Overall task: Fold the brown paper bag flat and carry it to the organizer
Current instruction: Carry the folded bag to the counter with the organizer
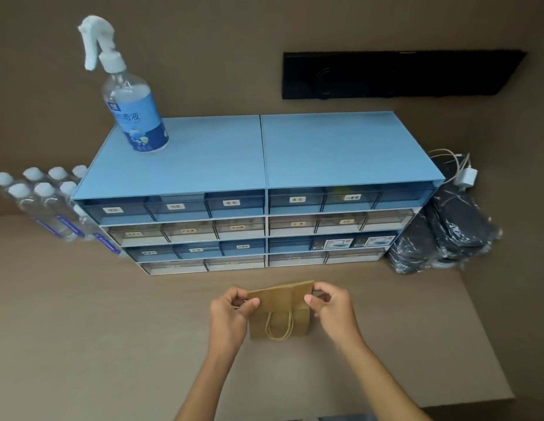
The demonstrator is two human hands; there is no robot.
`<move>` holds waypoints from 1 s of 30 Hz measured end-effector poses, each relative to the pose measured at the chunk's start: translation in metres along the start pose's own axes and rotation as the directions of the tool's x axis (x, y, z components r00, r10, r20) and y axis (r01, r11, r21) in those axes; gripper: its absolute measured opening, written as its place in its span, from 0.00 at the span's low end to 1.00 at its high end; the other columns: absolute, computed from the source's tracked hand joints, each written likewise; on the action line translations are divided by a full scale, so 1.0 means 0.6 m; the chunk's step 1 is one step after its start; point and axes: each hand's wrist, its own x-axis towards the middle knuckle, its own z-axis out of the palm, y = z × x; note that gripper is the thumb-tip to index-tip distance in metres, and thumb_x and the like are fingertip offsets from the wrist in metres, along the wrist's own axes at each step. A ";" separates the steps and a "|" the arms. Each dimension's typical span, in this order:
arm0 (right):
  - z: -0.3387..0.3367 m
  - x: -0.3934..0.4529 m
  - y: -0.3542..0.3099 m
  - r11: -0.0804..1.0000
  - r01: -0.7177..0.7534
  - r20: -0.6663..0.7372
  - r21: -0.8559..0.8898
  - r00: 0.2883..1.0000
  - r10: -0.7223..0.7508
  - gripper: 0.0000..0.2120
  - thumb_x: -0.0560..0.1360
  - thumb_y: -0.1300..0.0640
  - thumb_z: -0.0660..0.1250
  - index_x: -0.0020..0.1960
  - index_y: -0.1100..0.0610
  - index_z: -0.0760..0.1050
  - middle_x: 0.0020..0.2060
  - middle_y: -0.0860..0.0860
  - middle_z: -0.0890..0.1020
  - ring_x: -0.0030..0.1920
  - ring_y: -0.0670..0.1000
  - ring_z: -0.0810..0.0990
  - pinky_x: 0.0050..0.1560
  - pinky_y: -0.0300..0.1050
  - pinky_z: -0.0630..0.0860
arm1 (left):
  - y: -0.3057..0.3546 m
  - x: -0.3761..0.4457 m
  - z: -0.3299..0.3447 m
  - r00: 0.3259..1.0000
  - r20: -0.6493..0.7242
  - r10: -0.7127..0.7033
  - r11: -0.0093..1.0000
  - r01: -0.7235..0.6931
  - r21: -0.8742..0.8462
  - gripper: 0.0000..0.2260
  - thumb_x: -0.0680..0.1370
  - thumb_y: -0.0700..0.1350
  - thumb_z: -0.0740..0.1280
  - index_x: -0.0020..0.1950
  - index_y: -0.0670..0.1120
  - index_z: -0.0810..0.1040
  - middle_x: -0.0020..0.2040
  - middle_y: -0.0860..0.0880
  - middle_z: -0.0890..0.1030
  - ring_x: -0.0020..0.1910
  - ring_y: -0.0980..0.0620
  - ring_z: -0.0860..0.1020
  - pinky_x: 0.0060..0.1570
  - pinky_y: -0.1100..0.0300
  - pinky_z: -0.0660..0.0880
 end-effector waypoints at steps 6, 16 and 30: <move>-0.016 0.031 0.002 1.000 -0.001 0.010 0.024 1.000 0.001 0.15 0.72 0.66 0.70 0.40 0.45 0.82 0.34 0.45 0.85 0.34 0.44 0.80 0.29 0.35 0.75 | 0.004 0.024 0.023 1.000 -0.015 -0.004 0.999 0.005 0.047 0.07 0.70 0.34 0.75 0.35 0.41 0.79 0.30 0.49 0.77 0.27 0.60 0.71 0.32 0.64 0.70; -0.055 0.050 0.023 1.000 0.024 0.047 -0.006 0.999 -0.023 0.13 0.71 0.67 0.70 0.38 0.50 0.82 0.29 0.44 0.82 0.28 0.41 0.76 0.28 0.36 0.76 | 0.008 0.016 0.054 1.000 -0.004 -0.026 0.999 0.026 0.034 0.09 0.71 0.34 0.73 0.35 0.46 0.80 0.30 0.51 0.81 0.31 0.55 0.77 0.36 0.58 0.76; -0.063 0.041 0.057 0.998 0.066 0.060 0.014 0.996 -0.067 0.13 0.74 0.68 0.67 0.39 0.51 0.80 0.35 0.56 0.80 0.31 0.48 0.75 0.30 0.34 0.75 | 0.007 -0.005 0.068 1.000 -0.011 -0.020 0.997 0.020 0.070 0.09 0.71 0.34 0.73 0.36 0.46 0.80 0.29 0.52 0.80 0.29 0.57 0.76 0.36 0.53 0.76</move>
